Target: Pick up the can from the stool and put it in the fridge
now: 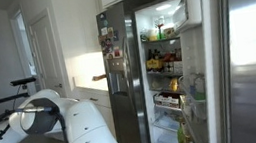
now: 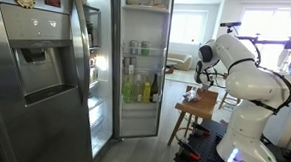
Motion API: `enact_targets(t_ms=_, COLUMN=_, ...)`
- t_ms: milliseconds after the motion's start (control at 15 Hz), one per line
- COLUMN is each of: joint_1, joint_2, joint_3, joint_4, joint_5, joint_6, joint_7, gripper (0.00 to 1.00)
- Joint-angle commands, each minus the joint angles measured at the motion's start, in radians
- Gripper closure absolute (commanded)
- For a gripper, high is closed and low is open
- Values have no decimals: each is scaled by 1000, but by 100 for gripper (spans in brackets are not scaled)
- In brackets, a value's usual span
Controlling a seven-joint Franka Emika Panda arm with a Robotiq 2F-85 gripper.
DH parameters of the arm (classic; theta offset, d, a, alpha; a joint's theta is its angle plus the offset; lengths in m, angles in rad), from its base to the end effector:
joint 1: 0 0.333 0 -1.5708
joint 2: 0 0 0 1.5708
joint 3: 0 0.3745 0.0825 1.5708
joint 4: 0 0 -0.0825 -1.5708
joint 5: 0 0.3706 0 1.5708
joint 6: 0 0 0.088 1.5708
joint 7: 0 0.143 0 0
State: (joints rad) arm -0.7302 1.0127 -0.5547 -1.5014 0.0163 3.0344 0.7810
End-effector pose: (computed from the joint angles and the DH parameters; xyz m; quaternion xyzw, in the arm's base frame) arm 0.3467 -0.7308 0.2054 0.6160 -0.7008 0.2561 0.2525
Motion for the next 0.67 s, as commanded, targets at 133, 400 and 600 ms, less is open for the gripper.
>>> enact_targets(t_ms=133, joint_1=167, joint_2=-190, joint_3=-93, joint_4=-331, joint_5=121, joint_6=112, joint_7=-128, gripper=51)
enact_targets(t_ms=400, joint_1=129, joint_2=-79, joint_3=-69, joint_4=-199, joint_5=191, joint_6=68, joint_7=-151, gripper=26)
enact_targets(t_ms=600, joint_1=122, joint_2=-61, joint_3=-69, joint_4=-189, joint_5=192, joint_6=68, joint_7=-151, gripper=26)
